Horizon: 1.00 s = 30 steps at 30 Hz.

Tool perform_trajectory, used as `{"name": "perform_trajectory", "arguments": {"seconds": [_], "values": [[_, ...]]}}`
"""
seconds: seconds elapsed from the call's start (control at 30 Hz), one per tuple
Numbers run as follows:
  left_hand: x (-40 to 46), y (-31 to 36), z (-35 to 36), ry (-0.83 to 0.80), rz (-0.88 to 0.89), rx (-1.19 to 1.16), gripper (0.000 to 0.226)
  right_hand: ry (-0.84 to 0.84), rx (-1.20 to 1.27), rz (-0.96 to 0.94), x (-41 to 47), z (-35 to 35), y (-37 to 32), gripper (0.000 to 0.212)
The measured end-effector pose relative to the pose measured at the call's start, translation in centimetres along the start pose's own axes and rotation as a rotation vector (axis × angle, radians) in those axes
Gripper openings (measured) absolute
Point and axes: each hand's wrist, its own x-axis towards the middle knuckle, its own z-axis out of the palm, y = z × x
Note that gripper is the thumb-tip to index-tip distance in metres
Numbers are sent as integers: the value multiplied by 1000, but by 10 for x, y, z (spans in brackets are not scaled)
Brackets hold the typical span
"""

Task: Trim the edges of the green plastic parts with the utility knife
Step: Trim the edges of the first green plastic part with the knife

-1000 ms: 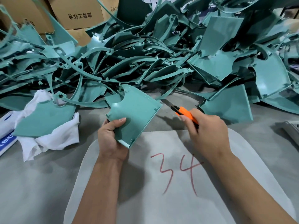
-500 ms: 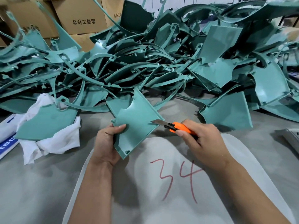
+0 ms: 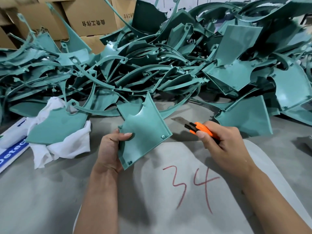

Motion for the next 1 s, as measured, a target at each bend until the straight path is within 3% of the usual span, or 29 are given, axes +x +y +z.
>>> {"name": "perform_trajectory", "arguments": {"seconds": [0.17,0.37,0.6,0.83,1.0], "values": [[-7,5,-9,-11,63,56,37,-86,68,-57,1,13,-7,36],[-12,7,-10,-113,73,76,42,-46,108,-122,1,9,-12,39],[1,-4,-7,-54,37,60,27,-168,93,-89,0,12,-13,39],[10,-1,-11,-188,214,82,29,-181,101,-109,-2,10,-15,37],[8,1,-13,-251,200,95,33,-203,68,-129,-2,10,-18,36]]}}
